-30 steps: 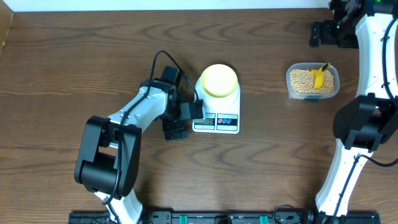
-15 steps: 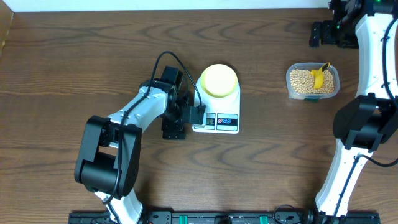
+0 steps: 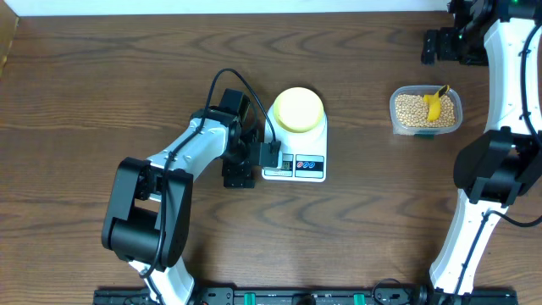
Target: Scoop item into bowl and weigh 50g on scale
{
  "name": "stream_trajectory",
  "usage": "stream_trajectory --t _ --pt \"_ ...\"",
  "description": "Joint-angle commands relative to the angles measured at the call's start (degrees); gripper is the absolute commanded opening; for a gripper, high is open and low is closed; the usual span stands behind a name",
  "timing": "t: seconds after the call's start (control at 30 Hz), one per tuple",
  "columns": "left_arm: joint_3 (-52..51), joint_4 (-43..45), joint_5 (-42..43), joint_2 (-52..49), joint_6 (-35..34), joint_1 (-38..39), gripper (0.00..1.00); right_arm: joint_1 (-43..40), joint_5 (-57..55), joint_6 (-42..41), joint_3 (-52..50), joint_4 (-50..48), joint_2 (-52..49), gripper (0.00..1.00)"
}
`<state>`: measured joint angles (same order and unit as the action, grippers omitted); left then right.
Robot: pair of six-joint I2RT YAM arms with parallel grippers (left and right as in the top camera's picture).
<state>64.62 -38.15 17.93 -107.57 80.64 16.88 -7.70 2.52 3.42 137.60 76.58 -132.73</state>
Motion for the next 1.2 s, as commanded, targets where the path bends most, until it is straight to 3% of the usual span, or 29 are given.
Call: stream_trajectory --t 0.0,0.17,0.3,1.17 --pt "-0.76 0.04 1.14 -0.35 -1.01 -0.26 0.98 -0.13 -0.48 0.09 0.92 -0.07 -0.02 0.99" --pt "-0.76 1.46 2.34 -0.35 -1.01 -0.26 0.98 -0.13 -0.48 0.09 0.92 -0.07 -0.02 0.99" --pt "-0.76 1.46 7.98 -0.35 -1.01 -0.26 0.98 -0.13 -0.48 0.09 0.92 -0.07 -0.02 0.99" --pt "-0.76 4.22 8.22 -0.35 -2.05 -0.26 0.97 -0.13 -0.48 0.07 0.92 -0.07 -0.02 0.99"
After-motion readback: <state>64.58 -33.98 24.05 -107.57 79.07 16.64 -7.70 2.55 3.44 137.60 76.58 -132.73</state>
